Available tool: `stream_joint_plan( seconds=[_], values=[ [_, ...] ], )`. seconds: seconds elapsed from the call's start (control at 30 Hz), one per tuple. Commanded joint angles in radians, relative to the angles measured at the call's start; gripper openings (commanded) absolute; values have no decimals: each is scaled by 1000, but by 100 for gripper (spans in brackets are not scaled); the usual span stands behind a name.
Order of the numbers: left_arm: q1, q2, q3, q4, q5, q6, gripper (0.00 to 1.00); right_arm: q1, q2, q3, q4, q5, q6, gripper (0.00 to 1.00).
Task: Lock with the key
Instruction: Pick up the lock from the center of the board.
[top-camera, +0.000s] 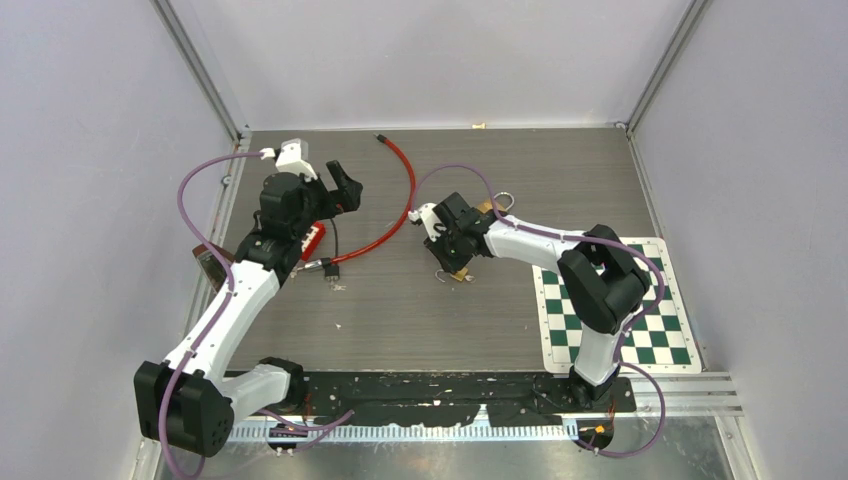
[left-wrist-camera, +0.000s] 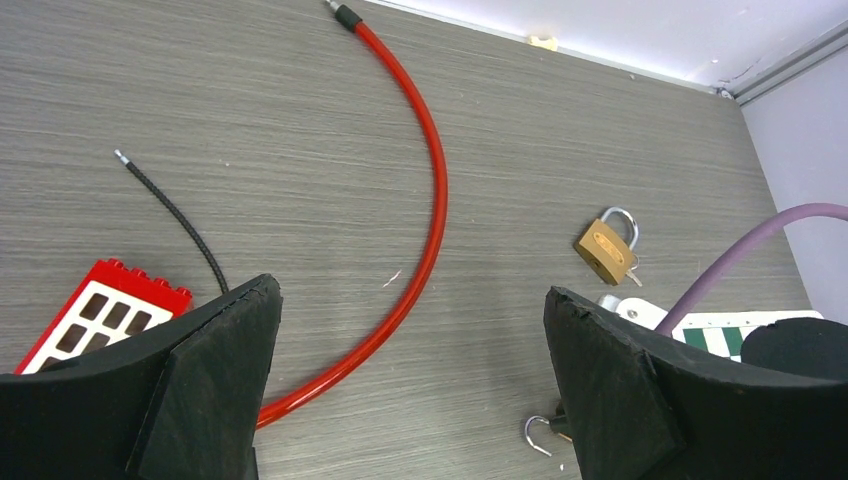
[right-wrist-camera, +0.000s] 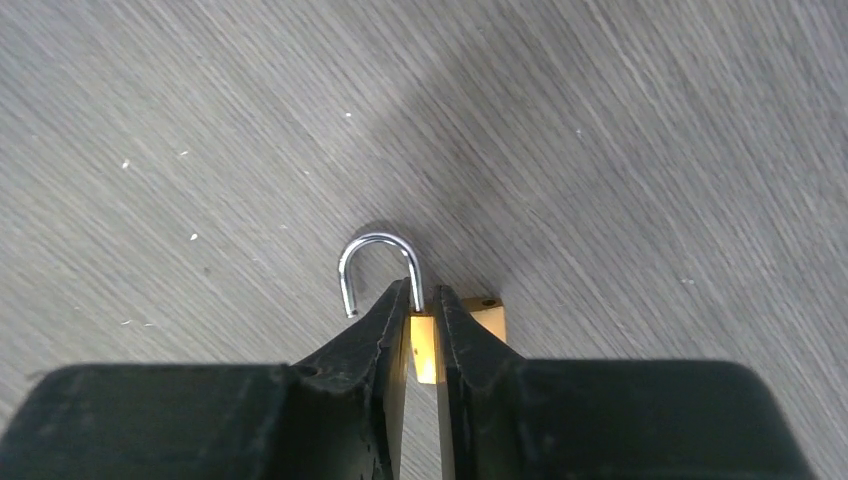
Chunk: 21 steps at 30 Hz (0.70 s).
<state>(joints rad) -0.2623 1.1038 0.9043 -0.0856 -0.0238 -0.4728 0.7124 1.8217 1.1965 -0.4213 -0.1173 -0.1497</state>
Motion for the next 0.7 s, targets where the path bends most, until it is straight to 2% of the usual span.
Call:
stream_joint_plan(
  seconds=[0.0, 0.67],
  values=[
    [3, -9, 18, 7, 7, -9, 100, 9, 12, 50, 6, 56, -52, 22],
    [12, -2, 28, 4, 3, 5, 100, 34, 52, 49, 21, 7, -80, 28]
  ],
)
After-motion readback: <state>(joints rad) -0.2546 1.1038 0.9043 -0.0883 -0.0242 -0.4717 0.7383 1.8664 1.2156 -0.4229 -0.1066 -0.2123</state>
